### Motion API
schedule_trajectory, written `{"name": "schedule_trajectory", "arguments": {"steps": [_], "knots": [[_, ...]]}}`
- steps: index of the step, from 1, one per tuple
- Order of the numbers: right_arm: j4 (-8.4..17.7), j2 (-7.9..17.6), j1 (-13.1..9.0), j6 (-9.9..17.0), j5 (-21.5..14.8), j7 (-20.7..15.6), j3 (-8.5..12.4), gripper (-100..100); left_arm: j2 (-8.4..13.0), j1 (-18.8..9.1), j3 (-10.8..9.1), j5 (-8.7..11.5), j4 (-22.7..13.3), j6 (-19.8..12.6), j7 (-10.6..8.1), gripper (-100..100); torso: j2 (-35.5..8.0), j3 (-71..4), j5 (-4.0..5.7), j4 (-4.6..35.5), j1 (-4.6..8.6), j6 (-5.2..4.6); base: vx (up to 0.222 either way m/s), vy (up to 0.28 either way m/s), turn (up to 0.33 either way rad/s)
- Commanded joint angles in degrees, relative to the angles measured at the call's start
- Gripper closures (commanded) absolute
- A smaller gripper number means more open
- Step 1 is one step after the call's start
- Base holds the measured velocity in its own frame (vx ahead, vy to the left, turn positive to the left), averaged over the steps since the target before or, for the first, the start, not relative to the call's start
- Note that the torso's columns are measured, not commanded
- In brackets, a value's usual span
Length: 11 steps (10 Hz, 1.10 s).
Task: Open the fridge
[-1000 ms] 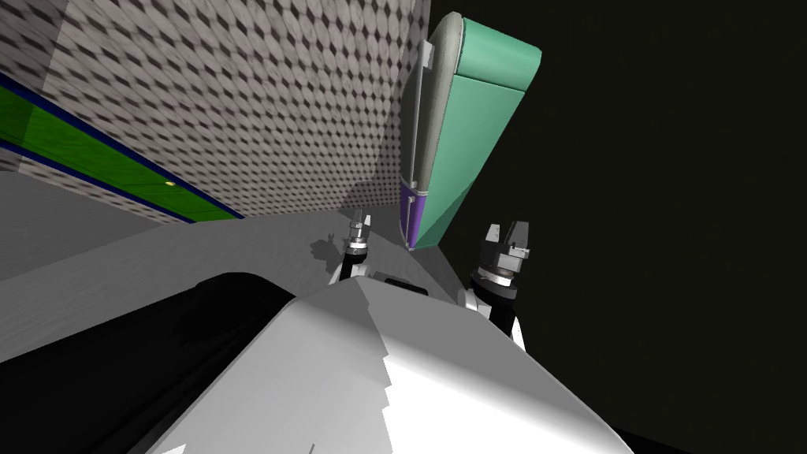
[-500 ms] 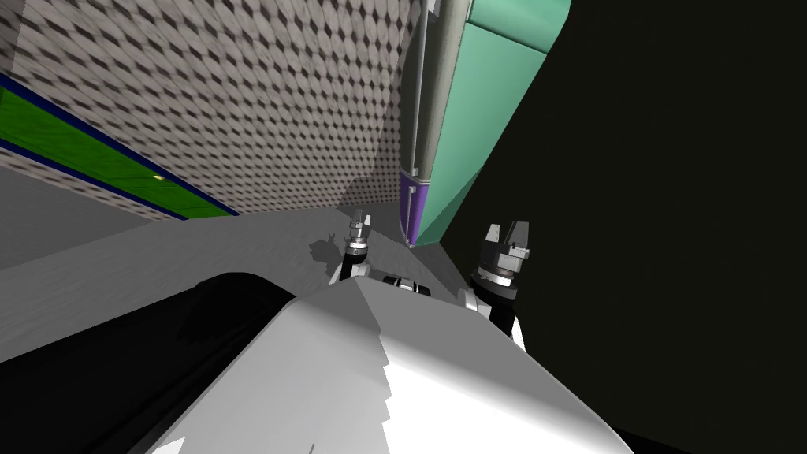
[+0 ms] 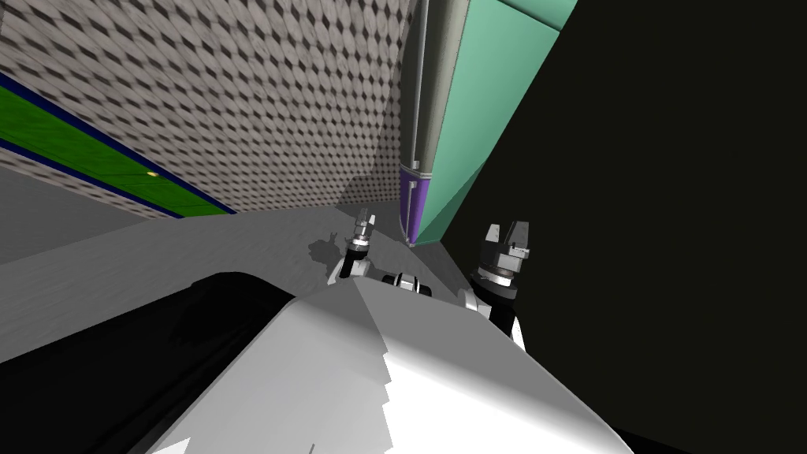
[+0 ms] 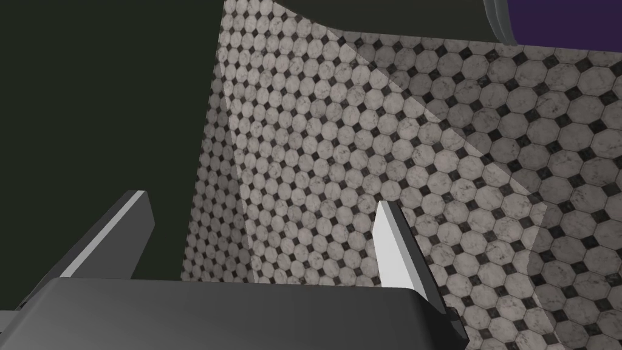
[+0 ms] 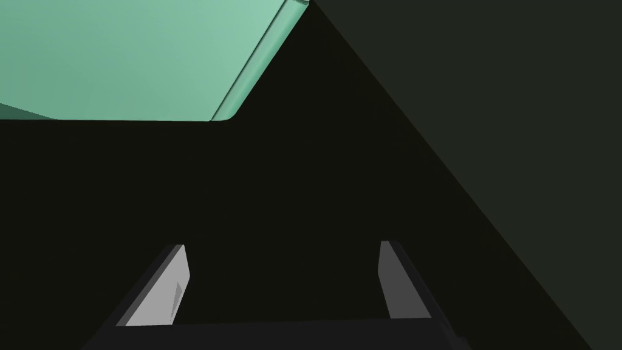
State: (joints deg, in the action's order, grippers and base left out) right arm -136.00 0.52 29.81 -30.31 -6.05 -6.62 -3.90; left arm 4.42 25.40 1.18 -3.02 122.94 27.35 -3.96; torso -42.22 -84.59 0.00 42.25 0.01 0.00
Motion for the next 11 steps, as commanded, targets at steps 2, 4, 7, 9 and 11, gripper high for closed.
{"name": "schedule_trajectory", "arguments": {"steps": [2, 4, 7, 9, 11], "knots": [[0.0, 0.0, 0.0, 0.0, 0.0, 0.0, 0.0, 0, 3.37, -5.07, 0.05, 0.86, -3.82, -2.81, -0.35, -100, -0.03, 0.0, 0.01, 0.02, 0.02, 0.01, 0.028, -0.013, 0.002], [0.0, 0.0, 0.0, 0.0, 0.0, 0.0, 0.0, 0, 4.33, -7.62, 0.04, 1.27, -5.64, -4.17, -0.5, -100, -0.08, 0.03, 0.0, 0.04, 0.0, 0.0, 0.021, -0.01, 0.002], [0.0, 0.0, 0.0, 0.0, 0.0, 0.0, 0.0, 0, 5.87, -12.61, 0.03, 2.18, -9.68, -7.24, -0.84, -100, -0.08, 0.03, 0.0, 0.04, -0.01, 0.01, 0.019, -0.009, 0.002], [0.0, 0.0, 0.0, 0.0, 0.0, 0.0, 0.0, 0, 6.5, -15.89, 0.03, 2.66, -11.87, -8.93, -1.01, -100, -0.06, 0.01, 0.0, 0.03, 0.0, 0.01, 0.023, -0.011, 0.002], [0.0, 0.0, 0.0, 0.0, 0.0, 0.0, 0.0, 0, 7.08, -18.72, 0.02, 3.15, -14.16, -10.69, -1.17, -100, -0.06, 0.02, 0.0, 0.03, -0.01, 0.01, 0.023, -0.01, 0.003]]}}
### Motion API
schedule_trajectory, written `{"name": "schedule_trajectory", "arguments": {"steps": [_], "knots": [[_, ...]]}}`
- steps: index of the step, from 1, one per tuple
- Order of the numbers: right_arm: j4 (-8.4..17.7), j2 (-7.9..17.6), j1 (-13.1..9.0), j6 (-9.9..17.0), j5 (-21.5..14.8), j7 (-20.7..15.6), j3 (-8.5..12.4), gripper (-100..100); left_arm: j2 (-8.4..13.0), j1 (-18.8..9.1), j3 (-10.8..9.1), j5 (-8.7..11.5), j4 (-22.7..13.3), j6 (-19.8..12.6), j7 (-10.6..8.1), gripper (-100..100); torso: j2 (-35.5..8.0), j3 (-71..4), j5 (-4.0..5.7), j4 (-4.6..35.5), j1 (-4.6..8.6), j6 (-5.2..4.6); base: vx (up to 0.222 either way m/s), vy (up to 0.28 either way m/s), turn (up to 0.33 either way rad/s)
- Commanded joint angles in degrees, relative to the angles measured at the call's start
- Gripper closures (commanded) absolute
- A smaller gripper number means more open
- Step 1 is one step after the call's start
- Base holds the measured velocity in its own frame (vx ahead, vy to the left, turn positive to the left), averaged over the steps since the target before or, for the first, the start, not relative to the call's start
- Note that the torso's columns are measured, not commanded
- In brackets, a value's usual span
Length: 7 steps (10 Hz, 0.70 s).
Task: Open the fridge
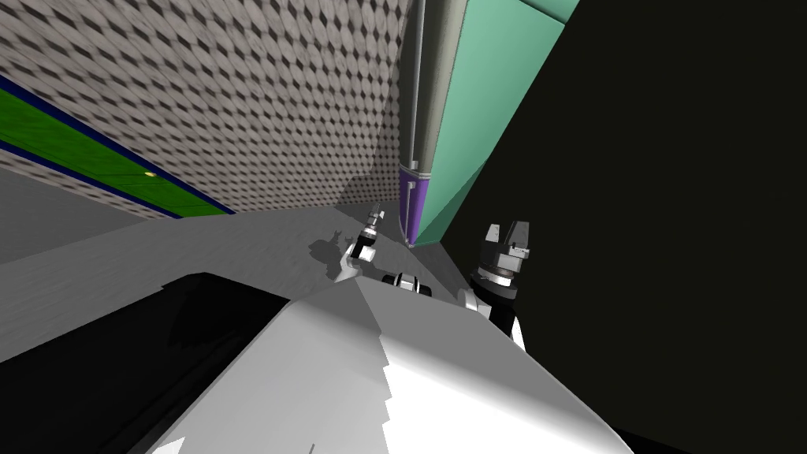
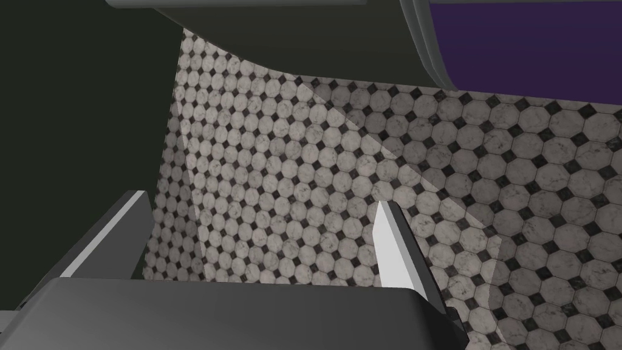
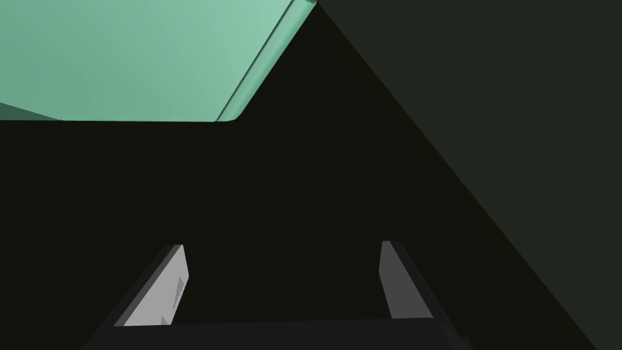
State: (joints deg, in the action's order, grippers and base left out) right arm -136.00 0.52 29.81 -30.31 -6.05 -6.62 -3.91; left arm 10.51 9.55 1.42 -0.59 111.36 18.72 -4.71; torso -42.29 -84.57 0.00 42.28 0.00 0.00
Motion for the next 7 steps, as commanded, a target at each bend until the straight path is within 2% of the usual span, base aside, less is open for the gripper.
{"name": "schedule_trajectory", "arguments": {"steps": [1, 2, 3, 4, 5, 6, 7], "knots": [[0.0, 0.0, 0.0, 0.0, 0.0, 0.0, 0.0, 0, 0.99, -4.02, -0.22, 0.72, -2.59, -2.07, -0.41, -100, 0.02, 0.0, -0.01, 0.0, -0.01, 0.0, 0.022, -0.009, 0.001], [0.0, 0.0, 0.0, 0.0, 0.0, 0.0, 0.0, 0, 1.54, -5.97, -0.22, 1.21, -4.95, -3.89, -0.56, -100, -0.01, 0.0, 0.0, 0.01, 0.0, 0.0, 0.032, -0.008, 0.005], [0.0, 0.0, 0.0, 0.0, 0.0, 0.0, 0.0, 0, 1.54, -7.47, -0.22, 1.21, -4.95, -3.89, -0.56, -100, 0.03, -0.01, 0.0, -0.01, 0.0, -0.01, 0.026, -0.006, 0.002], [0.0, 0.0, 0.0, 0.0, 0.0, 0.0, 0.0, 0, 2.09, -9.32, -0.22, 1.69, -7.13, -5.77, -0.68, -100, 0.0, 0.0, 0.0, 0.0, 0.0, 0.0, 0.03, -0.013, 0.004], [0.0, 0.0, 0.0, 0.0, 0.0, 0.0, 0.0, 0, 2.09, -11.0, -0.22, 1.69, -7.37, -5.77, -0.68, -100, 0.02, -0.01, 0.0, -0.01, 0.01, 0.0, 0.026, -0.011, 0.002], [0.0, 0.0, 0.0, 0.0, 0.0, 0.0, 0.0, 0, 2.63, -13.2, -0.23, 2.14, -9.84, -7.68, -0.77, -100, -0.01, 0.01, 0.0, 0.0, 0.01, 0.0, 0.03, -0.009, 0.006], [0.0, 0.0, 0.0, 0.0, 0.0, 0.0, 0.0, 0, 2.63, -14.6, -0.23, 2.14, -9.84, -7.68, -0.77, -100, 0.01, 0.0, 0.0, 0.0, 0.0, 0.0, 0.026, -0.009, 0.003]]}}
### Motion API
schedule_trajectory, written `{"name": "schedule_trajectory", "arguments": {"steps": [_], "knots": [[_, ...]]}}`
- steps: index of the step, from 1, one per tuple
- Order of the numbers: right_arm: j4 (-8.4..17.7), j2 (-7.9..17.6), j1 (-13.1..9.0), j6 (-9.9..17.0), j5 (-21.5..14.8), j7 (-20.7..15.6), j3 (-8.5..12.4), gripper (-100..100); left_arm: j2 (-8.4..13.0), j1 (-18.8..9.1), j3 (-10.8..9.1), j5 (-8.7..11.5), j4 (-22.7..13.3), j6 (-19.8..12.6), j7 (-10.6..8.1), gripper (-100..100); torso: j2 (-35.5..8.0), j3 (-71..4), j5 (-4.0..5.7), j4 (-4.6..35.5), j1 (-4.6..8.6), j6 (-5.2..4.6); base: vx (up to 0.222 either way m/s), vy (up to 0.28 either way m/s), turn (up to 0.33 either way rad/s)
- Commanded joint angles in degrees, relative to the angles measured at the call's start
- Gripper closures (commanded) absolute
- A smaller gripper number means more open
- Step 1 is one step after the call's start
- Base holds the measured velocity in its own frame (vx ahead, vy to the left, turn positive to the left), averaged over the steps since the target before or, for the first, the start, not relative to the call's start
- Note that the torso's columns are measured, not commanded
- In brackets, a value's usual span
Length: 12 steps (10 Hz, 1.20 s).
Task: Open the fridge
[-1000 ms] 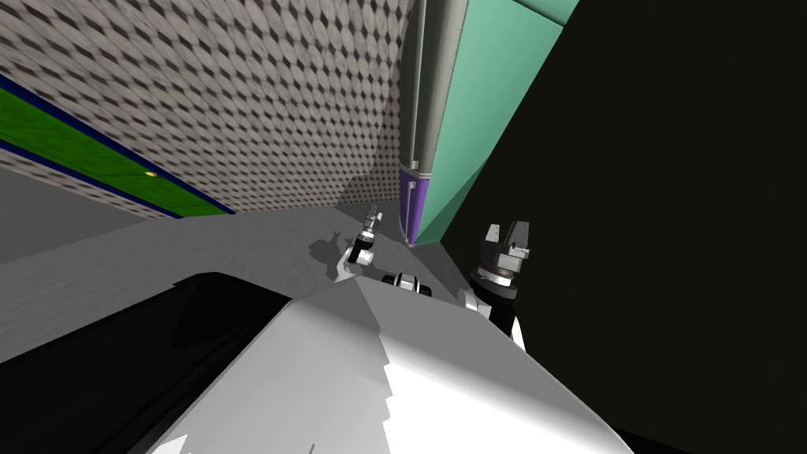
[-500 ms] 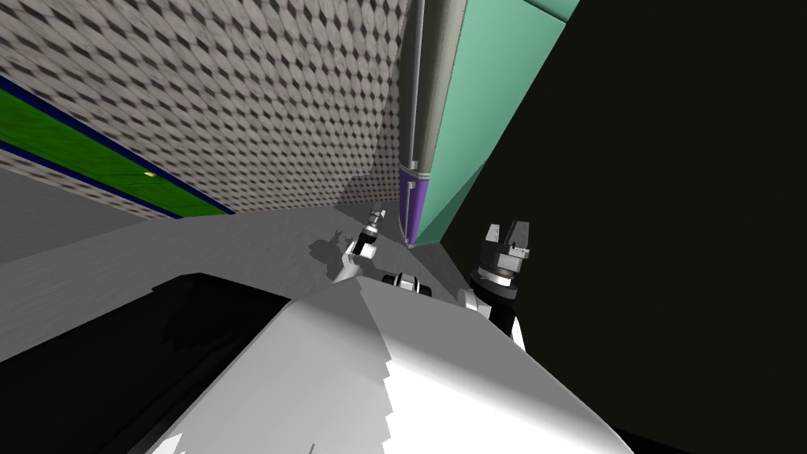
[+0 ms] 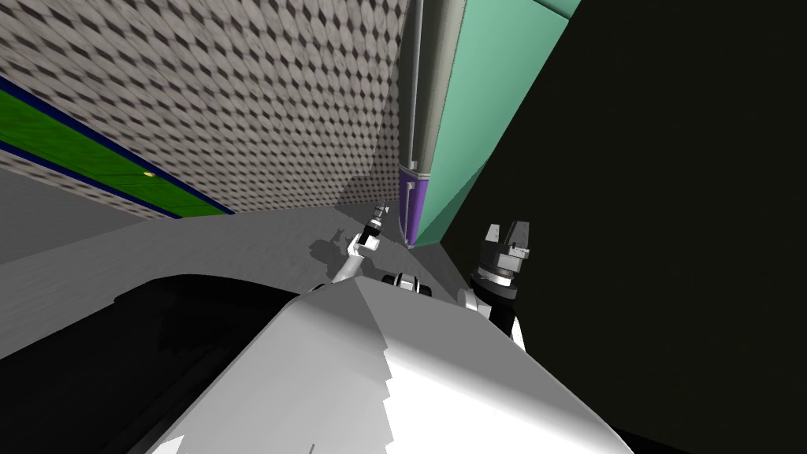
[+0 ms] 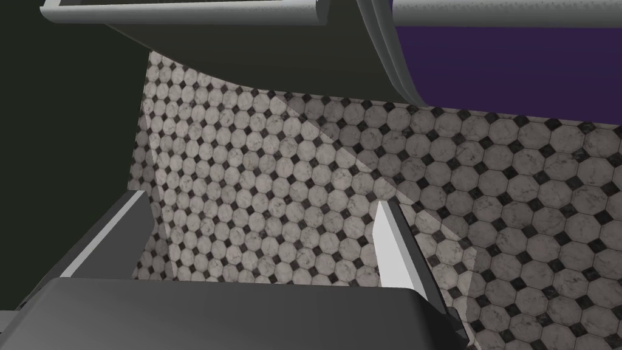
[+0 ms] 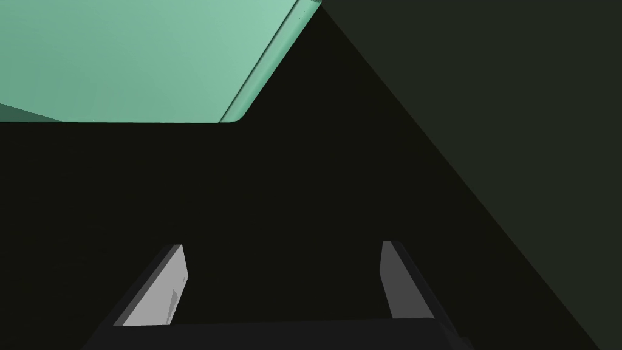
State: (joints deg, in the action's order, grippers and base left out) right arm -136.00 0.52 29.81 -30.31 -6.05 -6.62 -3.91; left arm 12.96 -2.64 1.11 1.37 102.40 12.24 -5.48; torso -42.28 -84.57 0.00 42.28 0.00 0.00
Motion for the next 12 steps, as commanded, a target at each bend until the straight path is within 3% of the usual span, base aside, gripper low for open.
{"name": "schedule_trajectory", "arguments": {"steps": [1, 2, 7, 9, 10, 12], "knots": [[0.0, 0.0, 0.0, 0.0, 0.0, 0.0, 0.0, 0, 0.69, -4.37, 0.06, 0.6, -3.24, -3.14, -0.06, -100, -0.02, 0.01, 0.0, 0.01, 0.0, 0.0, 0.03, -0.014, 0.006], [0.0, 0.0, 0.0, 0.0, 0.0, 0.0, 0.0, 0, 0.69, -5.85, 0.06, 0.6, -3.38, -3.14, -0.06, -100, 0.0, 0.0, 0.0, 0.0, 0.02, 0.0, 0.026, -0.013, 0.004], [0.0, 0.0, 0.0, 0.0, 0.0, 0.0, 0.0, 0, 1.86, -14.64, -0.05, 1.56, -10.69, -8.95, 0.07, -100, -0.03, 0.02, 0.0, 0.01, 0.0, 0.0, 0.033, -0.012, 0.005], [0.0, 0.0, 0.0, 0.0, 0.0, 0.0, 0.0, 0, 1.86, -16.91, -0.05, 1.56, -11.05, -8.95, 0.07, -100, -0.01, 0.0, 0.0, 0.0, -0.01, 0.0, 0.021, -0.006, 0.003], [0.0, 0.0, 0.0, 0.0, 0.0, 0.0, 0.0, 0, 2.06, -19.47, -0.11, 1.76, -13.62, -10.86, 0.23, -100, -0.06, 0.03, 0.0, 0.01, -0.01, 0.0, 0.022, -0.007, 0.01], [0.0, 0.0, 0.0, 0.0, 0.0, 0.0, 0.0, 0, 2.18, -22.3, -0.2, 1.88, -15.49, -12.74, 0.45, -100, -0.01, 0.0, 0.01, 0.0, 0.02, 0.0, 0.032, -0.013, 0.008]]}}
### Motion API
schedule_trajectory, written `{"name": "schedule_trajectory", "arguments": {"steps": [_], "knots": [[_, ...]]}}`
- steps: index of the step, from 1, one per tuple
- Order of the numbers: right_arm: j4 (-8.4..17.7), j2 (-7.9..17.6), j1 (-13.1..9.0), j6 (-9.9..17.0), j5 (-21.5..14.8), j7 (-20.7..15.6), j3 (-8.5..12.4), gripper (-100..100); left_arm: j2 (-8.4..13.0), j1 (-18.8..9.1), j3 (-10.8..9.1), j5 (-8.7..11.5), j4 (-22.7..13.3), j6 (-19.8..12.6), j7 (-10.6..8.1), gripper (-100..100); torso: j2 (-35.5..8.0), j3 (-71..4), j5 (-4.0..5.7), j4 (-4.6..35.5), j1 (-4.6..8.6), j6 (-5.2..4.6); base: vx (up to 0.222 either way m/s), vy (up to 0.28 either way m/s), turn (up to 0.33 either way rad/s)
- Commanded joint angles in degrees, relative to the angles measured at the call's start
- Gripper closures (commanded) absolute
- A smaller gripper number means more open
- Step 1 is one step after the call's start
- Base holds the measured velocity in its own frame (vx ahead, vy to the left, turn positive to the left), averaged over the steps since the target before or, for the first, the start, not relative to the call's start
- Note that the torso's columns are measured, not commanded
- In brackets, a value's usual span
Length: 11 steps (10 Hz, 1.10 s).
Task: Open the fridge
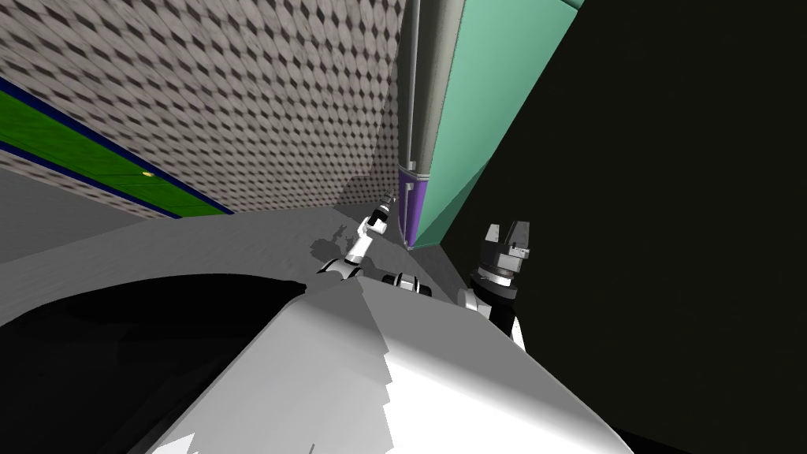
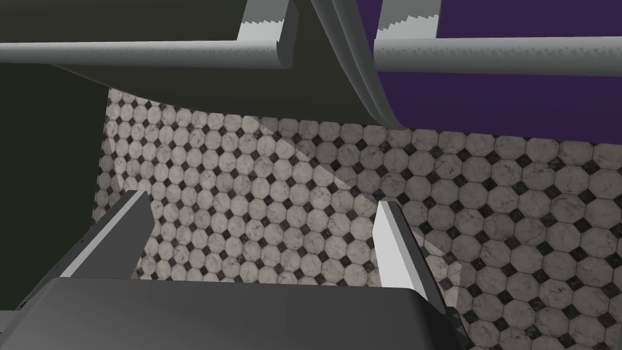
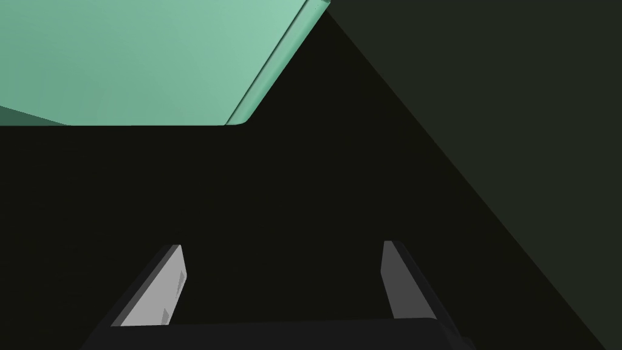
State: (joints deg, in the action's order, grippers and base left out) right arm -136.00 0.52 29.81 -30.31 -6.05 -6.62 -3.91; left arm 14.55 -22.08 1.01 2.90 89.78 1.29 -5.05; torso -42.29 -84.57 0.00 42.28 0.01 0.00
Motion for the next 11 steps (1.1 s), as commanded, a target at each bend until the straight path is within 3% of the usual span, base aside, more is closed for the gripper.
{"name": "schedule_trajectory", "arguments": {"steps": [1, 6, 11], "knots": [[0.0, 0.0, 0.0, 0.0, 0.0, 0.0, 0.0, 0, 0.58, -4.46, -0.1, 0.35, -3.56, -1.78, 0.02, -100, 0.06, -0.04, 0.0, -0.02, 0.01, 0.0, 0.036, -0.014, 0.006], [0.0, 0.0, 0.0, 0.0, 0.0, 0.0, 0.0, 0, 0.51, -13.51, -0.44, 0.27, -11.06, -7.11, 1.06, -100, -0.03, 0.02, 0.0, 0.01, -0.01, 0.0, 0.033, -0.011, 0.009], [0.0, 0.0, 0.0, 0.0, 0.0, 0.0, 0.0, 0, 0.21, -20.14, -0.74, -0.14, -15.8, -10.33, 2.04, -100, 0.01, 0.0, 0.0, 0.0, 0.02, 0.0, 0.034, -0.007, 0.011]]}}
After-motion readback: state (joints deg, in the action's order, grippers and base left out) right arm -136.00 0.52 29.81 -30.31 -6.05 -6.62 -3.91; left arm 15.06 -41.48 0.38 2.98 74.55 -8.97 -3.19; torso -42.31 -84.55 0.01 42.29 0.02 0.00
